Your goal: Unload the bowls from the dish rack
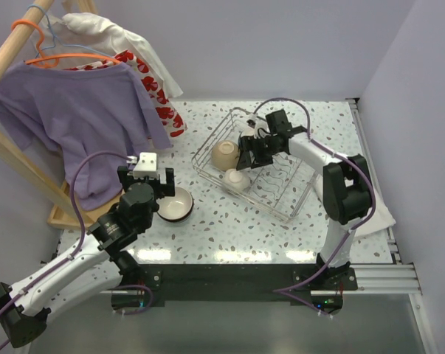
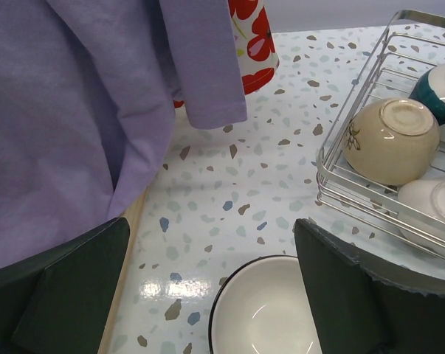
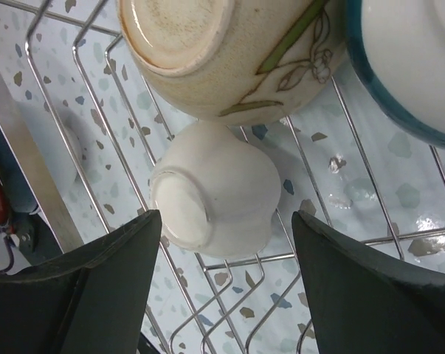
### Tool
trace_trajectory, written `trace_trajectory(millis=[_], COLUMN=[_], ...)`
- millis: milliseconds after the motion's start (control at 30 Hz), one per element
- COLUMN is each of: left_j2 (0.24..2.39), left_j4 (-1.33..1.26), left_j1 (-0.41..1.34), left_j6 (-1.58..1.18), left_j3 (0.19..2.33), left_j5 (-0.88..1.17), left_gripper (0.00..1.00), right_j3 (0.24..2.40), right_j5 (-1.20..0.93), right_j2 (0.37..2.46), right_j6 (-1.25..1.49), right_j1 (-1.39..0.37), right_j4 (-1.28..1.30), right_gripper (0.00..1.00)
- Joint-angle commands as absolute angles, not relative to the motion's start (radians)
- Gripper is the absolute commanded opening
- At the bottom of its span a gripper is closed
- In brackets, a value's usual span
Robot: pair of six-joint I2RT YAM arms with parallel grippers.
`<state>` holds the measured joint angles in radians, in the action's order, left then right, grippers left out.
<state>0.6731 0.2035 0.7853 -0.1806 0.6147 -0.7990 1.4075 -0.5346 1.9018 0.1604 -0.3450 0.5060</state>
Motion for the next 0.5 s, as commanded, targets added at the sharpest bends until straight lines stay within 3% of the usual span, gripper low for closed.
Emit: trace_trajectory(millis=[0, 467], left_j2=[0.669, 0.670], left_j4=[0.163, 0.167], left_j1=[0.779, 0.779], left_j6=[-0.181, -0.179], left_j3=[0.621, 0.621], left_j5=[-0.810, -0.810], left_gripper=[0.99, 0.99], right_j3=[1.508, 1.588], right_j5=[-0.450, -0.521], right_j2=[1.855, 1.991], right_j6=[0.074, -0.031], right_j1=[-0.341, -0.373], right_j4=[0.433, 0.561], right_gripper=[0.76, 0.77])
